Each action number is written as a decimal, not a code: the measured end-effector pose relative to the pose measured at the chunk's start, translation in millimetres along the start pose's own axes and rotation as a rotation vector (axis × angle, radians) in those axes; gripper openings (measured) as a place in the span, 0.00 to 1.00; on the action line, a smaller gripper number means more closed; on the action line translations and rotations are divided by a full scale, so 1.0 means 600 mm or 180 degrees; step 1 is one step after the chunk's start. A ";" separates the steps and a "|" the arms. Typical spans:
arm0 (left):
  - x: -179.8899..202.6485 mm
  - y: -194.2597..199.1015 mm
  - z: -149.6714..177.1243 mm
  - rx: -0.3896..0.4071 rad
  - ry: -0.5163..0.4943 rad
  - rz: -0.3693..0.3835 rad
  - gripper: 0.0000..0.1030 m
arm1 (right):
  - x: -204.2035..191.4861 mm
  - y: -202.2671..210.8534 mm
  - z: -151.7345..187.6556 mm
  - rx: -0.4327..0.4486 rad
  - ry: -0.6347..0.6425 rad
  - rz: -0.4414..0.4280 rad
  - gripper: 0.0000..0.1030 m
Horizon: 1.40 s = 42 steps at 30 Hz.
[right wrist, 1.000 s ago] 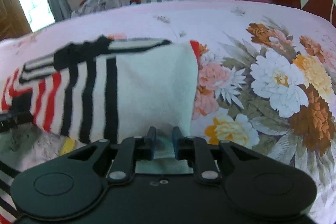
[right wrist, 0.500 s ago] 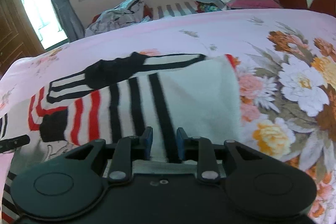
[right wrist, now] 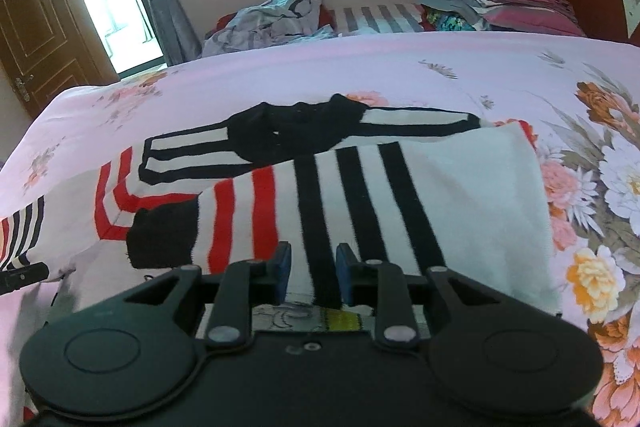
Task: Fold small clothes
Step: 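Grasp the other black sleeve cuff with the left tool and lift it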
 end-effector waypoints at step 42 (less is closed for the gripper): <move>0.303 -0.143 -0.121 0.0043 -0.0459 0.1280 0.03 | 0.121 0.072 -0.014 0.0261 -0.0581 0.0185 0.38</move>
Point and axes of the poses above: each gripper's, at about its wrist camera, not at the fingertips, and y roughly against the way its jaws point, x to its right, z to its underside, the point moved 1 cm from there along -y, roughly the way its jaws point, and after that the axes turned 4 degrees about -y, right-handed, at the moved point
